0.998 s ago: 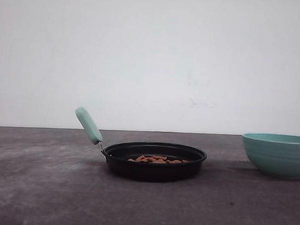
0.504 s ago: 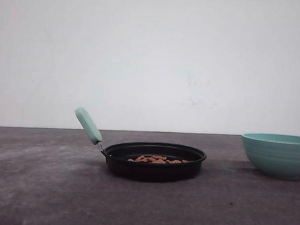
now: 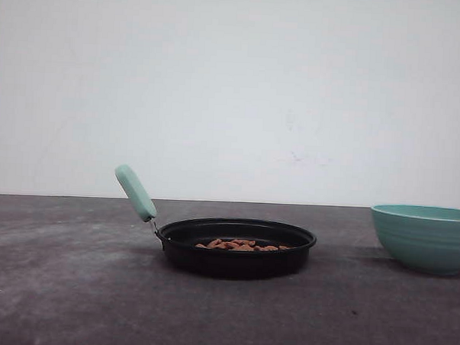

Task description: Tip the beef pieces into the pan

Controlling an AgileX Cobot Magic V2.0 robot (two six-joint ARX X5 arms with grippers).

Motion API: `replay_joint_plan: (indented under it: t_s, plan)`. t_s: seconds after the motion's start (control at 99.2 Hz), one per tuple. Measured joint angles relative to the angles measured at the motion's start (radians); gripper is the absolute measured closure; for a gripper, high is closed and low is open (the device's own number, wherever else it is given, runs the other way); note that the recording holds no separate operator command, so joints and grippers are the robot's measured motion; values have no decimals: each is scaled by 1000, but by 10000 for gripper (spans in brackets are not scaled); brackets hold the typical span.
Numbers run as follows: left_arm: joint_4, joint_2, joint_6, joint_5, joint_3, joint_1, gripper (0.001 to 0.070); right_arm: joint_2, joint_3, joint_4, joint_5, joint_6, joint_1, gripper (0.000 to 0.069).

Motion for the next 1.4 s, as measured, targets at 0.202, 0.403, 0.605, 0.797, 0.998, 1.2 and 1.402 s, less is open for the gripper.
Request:
replay_joint_plan:
  t_s: [0.202, 0.403, 0.605, 0.797, 0.998, 1.2, 1.402]
  plan:
    - [0, 0, 0, 0, 0, 0, 694, 1, -87, 47, -75, 15, 0, 684]
    - [0, 0, 0, 0, 0, 0, 694, 2, -93, -2, -107, 16, -2, 684]
    - [0, 0, 0, 0, 0, 0, 694, 2, -93, -2, -108, -8, -27, 684]
    - [0, 0, 0, 0, 0, 0, 694, 2, -93, 3, -107, -11, -28, 684]
    - [0, 0, 0, 0, 0, 0, 694, 2, -93, 3, -106, -11, -28, 684]
    - [0, 0, 0, 0, 0, 0, 694, 2, -93, 3, -106, -11, -28, 684]
    - [0, 0, 4, -1, 0, 0, 694, 2, -93, 3, -106, -11, -28, 684]
